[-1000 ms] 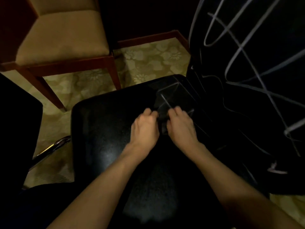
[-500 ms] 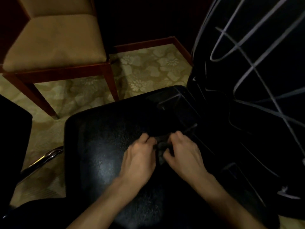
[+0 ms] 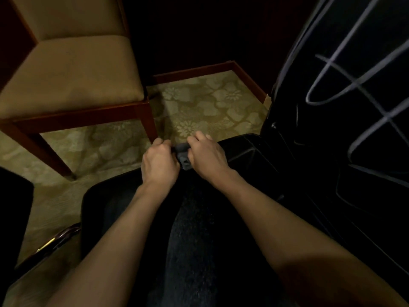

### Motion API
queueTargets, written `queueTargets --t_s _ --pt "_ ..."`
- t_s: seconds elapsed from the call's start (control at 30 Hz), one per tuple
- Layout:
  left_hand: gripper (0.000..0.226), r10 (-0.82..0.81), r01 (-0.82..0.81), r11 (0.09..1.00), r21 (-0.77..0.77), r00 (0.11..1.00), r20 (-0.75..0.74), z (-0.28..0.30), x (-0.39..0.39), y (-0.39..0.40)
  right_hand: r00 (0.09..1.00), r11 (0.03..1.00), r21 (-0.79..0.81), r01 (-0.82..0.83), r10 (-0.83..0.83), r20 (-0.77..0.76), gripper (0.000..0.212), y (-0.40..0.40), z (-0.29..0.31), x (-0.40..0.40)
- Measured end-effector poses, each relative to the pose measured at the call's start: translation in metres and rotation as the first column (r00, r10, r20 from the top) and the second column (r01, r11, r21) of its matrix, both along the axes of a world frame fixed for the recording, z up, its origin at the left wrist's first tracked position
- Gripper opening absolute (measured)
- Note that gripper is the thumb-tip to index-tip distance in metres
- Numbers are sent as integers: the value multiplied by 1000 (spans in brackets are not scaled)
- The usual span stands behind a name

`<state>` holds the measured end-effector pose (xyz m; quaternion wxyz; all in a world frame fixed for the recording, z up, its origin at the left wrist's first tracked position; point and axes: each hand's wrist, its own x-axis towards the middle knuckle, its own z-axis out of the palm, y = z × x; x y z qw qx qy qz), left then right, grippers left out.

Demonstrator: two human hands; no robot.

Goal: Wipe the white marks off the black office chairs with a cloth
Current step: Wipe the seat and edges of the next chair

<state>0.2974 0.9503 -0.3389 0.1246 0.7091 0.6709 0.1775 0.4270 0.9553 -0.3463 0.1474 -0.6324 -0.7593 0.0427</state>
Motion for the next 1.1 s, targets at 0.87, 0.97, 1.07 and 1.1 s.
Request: queueTargets --t_s 0.87,0.97,1.07,1.1 --pt "17 -462 462 887 11 887 31 5 74 -95 953 953 26 302 -303 27 13 -147 -7 85" --pt "18 -423 422 905 47 906 -7 1 96 -43 937 939 0 343 -342 75 18 -95 -4 96" --pt "21 -346 347 937 47 937 -41 -1 121 12 920 925 28 378 -379 100 26 -37 -1 109" --pt "22 -322 324 945 40 945 -48 -2 129 27 913 918 30 397 -398 96 27 -21 1 113"
